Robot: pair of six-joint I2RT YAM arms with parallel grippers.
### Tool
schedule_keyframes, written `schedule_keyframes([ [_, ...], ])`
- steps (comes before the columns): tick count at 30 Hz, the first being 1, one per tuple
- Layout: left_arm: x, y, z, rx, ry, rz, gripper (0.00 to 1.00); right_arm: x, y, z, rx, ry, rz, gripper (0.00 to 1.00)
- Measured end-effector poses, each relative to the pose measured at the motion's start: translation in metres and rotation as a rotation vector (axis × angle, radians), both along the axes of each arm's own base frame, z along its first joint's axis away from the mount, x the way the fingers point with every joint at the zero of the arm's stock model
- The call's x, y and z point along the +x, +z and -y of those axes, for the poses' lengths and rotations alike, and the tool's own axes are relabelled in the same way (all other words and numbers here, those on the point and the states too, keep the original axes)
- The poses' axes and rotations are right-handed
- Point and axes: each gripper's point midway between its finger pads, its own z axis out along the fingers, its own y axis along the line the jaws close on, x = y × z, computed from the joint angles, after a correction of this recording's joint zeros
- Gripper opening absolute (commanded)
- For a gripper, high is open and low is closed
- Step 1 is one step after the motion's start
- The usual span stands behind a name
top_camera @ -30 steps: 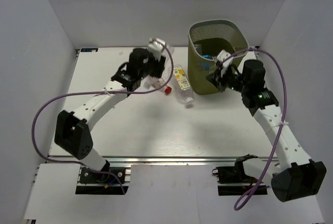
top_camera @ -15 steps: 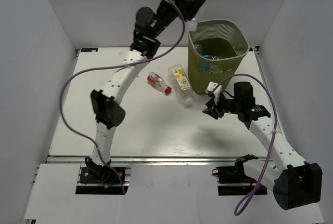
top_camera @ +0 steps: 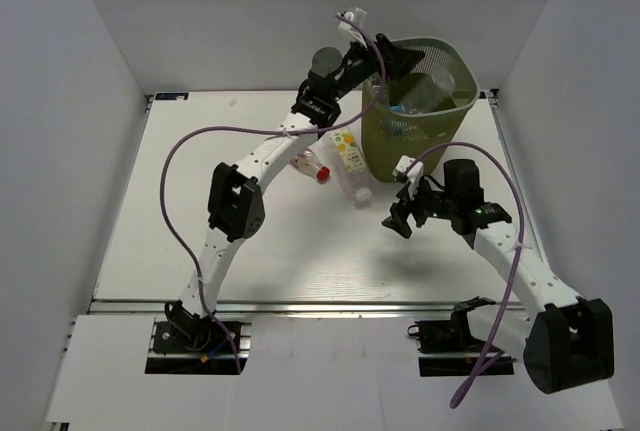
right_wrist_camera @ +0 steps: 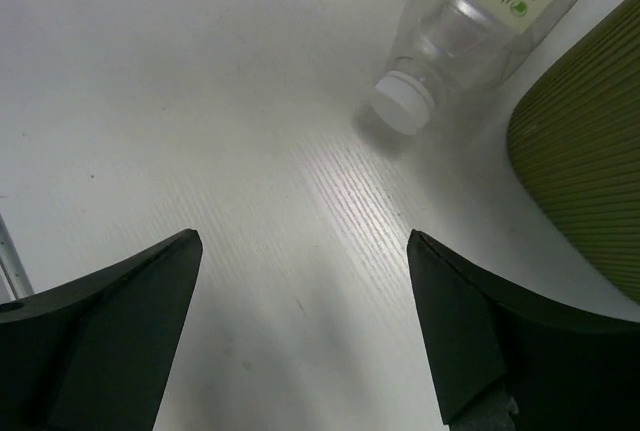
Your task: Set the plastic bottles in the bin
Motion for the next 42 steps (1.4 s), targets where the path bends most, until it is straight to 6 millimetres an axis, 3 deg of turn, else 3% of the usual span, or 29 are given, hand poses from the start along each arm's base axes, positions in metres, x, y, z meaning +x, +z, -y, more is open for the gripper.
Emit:
schedule_keyframes([
  [3, -0.010, 0.030, -0.012, 0.029, 0.038, 0.051, 1.00, 0.010, -0.011, -0.009, -0.001, -0.023, -0.082, 0.90],
  [5, -0.023, 0.050, -0.031, 0.081, 0.092, 0.083, 1.00, 0.021, -0.018, -0.018, -0.010, -0.046, -0.147, 0.90],
  [9, -0.076, 0.074, -0.103, 0.194, 0.243, 0.114, 1.00, 0.053, -0.025, -0.037, -0.032, -0.131, -0.218, 0.87],
  [14, -0.160, 0.074, -0.212, 0.230, 0.425, 0.121, 1.00, 0.082, -0.026, -0.057, -0.058, -0.241, -0.218, 0.82],
  [16, -0.177, 0.062, -0.240, 0.226, 0.488, 0.099, 1.00, 0.085, -0.030, -0.061, -0.076, -0.280, -0.208, 0.81],
  [18, -0.192, 0.037, -0.259, 0.242, 0.519, 0.059, 1.00, 0.086, -0.035, -0.065, -0.098, -0.313, -0.196, 0.79],
  [22, -0.202, -0.031, -0.277, 0.320, 0.560, -0.085, 1.00, 0.091, -0.046, -0.068, -0.142, -0.389, -0.160, 0.76],
  [25, -0.207, -0.064, -0.287, 0.374, 0.582, -0.165, 1.00, 0.090, -0.060, -0.066, -0.185, -0.429, -0.157, 0.76],
  [32, -0.215, -0.063, -0.302, 0.362, 0.625, -0.194, 1.00, 0.093, -0.091, -0.055, -0.260, -0.502, -0.186, 0.67],
  [38, -0.216, -0.071, -0.302, 0.368, 0.620, -0.225, 1.00, 0.095, -0.110, -0.055, -0.278, -0.521, -0.211, 0.50],
  [42, -0.217, -0.080, -0.302, 0.379, 0.617, -0.247, 1.00, 0.098, -0.109, -0.058, -0.266, -0.522, -0.203, 0.31],
])
